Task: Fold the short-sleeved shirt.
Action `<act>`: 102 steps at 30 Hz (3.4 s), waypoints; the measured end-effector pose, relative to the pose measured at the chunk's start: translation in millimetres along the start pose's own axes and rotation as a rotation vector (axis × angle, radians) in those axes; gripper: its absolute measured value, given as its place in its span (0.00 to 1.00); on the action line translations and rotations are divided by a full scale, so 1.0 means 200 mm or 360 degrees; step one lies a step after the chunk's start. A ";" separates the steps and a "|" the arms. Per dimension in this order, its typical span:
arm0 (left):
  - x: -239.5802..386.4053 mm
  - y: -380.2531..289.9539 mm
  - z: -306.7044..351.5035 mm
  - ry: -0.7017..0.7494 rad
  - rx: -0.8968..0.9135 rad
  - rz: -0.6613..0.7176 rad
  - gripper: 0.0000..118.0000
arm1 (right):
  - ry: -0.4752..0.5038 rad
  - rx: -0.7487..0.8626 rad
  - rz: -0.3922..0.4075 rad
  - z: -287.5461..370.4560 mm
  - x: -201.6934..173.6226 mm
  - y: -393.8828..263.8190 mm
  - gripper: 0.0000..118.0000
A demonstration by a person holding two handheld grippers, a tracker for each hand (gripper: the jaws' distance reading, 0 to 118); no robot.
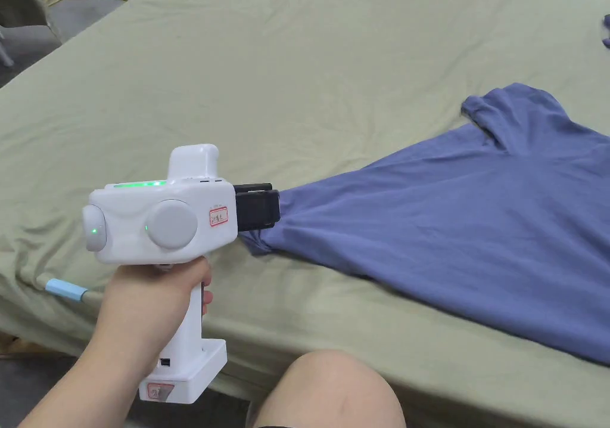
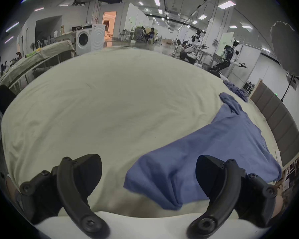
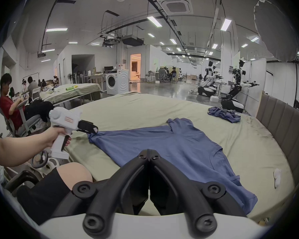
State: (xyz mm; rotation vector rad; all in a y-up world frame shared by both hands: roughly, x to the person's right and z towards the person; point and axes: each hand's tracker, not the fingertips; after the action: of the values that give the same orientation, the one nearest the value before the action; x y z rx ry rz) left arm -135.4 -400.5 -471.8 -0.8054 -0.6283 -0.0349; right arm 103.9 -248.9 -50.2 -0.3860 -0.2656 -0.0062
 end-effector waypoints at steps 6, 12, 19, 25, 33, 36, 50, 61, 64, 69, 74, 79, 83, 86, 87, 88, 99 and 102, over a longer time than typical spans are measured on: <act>0.16 -0.14 0.00 0.0093 0.0050 -0.0401 0.06 | -0.0028 0.0003 0.0000 -0.02 0.07 0.01 0.02; 0.16 -0.11 0.16 0.0009 0.0210 -0.0187 0.05 | -0.0030 -0.0064 -0.0028 -0.22 0.30 0.05 0.02; 0.21 -0.06 0.26 -0.0046 0.0314 -0.0188 0.05 | -0.0199 -0.0313 -0.0022 -1.05 0.89 0.19 0.47; 0.26 -0.06 0.24 -0.0056 0.0276 -0.0216 0.05 | -0.0199 -0.0711 -0.0093 -1.85 1.29 0.09 0.89; 0.29 -0.09 0.13 -0.0052 0.0182 -0.0242 0.05 | -0.0137 -0.0770 -0.0354 -1.97 1.45 -0.04 0.18; 0.31 -0.08 0.14 -0.0067 0.0202 -0.0262 0.05 | -0.0129 -0.0685 -0.0383 -1.83 1.43 0.00 0.04; 0.51 0.66 0.89 -0.0251 0.0774 -0.0434 0.05 | -0.0488 0.0087 -0.0068 -0.33 1.20 1.02 0.04; 0.76 1.45 1.16 -0.0154 0.1187 -0.0430 0.05 | -0.0884 0.0604 -0.0033 0.18 1.25 1.51 0.04; 0.84 1.63 1.16 -0.0044 0.1306 -0.0557 0.05 | -0.0916 0.0675 0.0007 0.12 1.27 1.59 0.04; 0.91 1.92 1.08 0.0068 0.1451 -0.0517 0.05 | -0.0901 0.0769 -0.0018 -0.11 1.39 1.71 0.04; 0.94 2.18 0.94 0.0132 0.1518 -0.0482 0.05 | -0.0878 0.0818 -0.0071 -0.42 1.54 1.83 0.04; 0.97 2.43 0.77 0.0193 0.1560 -0.0442 0.05 | -0.0852 0.0946 -0.0121 -0.66 1.66 2.05 0.04; 0.97 2.57 0.66 0.0219 0.1571 -0.0468 0.05 | -0.0828 0.1002 -0.0178 -0.75 1.73 2.21 0.04; 1.00 2.65 0.58 0.0257 0.1607 -0.0485 0.05 | -0.0851 0.1035 -0.0127 -0.84 1.83 2.30 0.04; 1.00 2.66 0.54 0.0260 0.1620 -0.0470 0.05 | -0.0852 0.1033 -0.0106 -0.88 1.84 2.31 0.04; 1.02 2.67 0.50 0.0266 0.1627 -0.0453 0.05 | -0.0855 0.1024 -0.0090 -0.89 1.82 2.28 0.04; 1.03 2.25 -0.18 0.0402 0.1362 -0.0548 0.06 | -0.0813 0.0725 -0.0112 -1.33 1.97 1.61 0.04; 1.00 1.98 -0.31 0.0382 0.1296 -0.0601 0.06 | -0.0787 0.0647 -0.0179 -1.34 1.95 1.33 0.04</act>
State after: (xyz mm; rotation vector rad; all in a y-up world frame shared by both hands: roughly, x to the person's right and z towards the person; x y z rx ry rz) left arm 162.6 -123.5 -659.0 0.1104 -0.4951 -0.2034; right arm 564.1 -85.2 -287.1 0.0399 -0.7628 0.0329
